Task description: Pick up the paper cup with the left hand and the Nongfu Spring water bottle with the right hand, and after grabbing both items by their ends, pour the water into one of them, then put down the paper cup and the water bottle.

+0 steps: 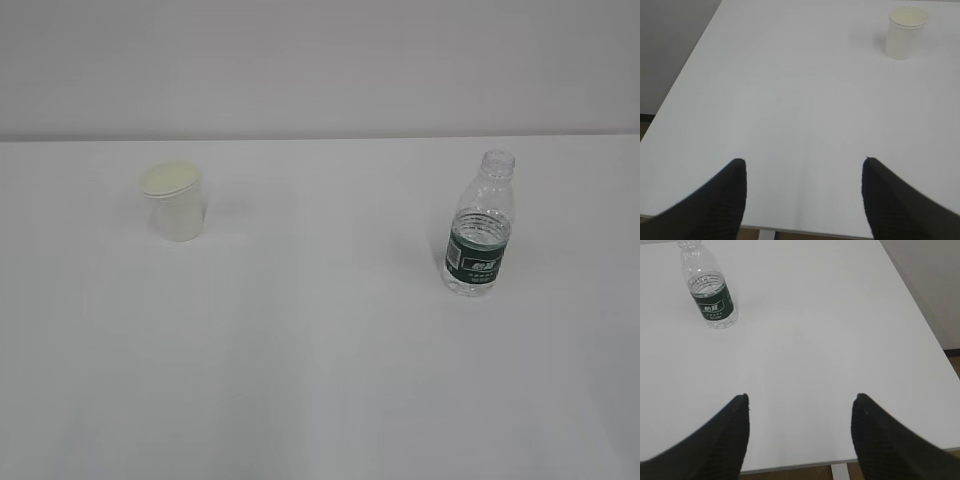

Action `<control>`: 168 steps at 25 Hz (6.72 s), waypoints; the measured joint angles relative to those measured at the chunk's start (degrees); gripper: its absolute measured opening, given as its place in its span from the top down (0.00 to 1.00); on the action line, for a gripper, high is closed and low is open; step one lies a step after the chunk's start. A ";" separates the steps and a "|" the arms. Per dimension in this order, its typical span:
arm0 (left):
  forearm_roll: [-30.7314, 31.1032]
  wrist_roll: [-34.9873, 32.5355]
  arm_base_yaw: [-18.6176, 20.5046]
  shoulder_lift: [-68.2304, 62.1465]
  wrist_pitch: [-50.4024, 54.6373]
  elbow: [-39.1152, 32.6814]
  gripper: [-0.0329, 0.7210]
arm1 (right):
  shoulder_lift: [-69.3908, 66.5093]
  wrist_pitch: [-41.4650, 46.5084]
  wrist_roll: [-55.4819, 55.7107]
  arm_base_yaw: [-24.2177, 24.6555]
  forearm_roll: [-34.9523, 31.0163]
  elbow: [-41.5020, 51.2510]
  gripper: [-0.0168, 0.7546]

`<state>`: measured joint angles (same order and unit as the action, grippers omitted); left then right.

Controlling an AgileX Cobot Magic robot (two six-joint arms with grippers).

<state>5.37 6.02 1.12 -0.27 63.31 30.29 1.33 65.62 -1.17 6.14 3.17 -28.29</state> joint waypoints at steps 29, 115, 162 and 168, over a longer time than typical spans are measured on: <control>-3.38 0.00 0.00 -22.16 -41.99 1.89 0.31 | -22.17 -45.02 0.16 0.00 -9.13 -4.57 0.35; -3.25 0.00 -16.55 -93.47 -128.63 -14.91 0.27 | -103.30 -130.98 10.61 -12.41 8.34 12.95 0.27; -3.05 0.00 -16.55 -93.50 -128.63 -14.91 0.28 | -122.12 -131.21 4.95 -12.41 12.26 -6.03 0.11; -3.05 0.00 -16.55 -93.50 -128.63 -14.91 0.28 | -124.71 -131.31 5.00 -12.41 12.59 -8.15 0.11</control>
<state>2.32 6.02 -15.42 -93.77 -65.32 15.37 -123.38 -65.68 3.83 -6.27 15.76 -36.43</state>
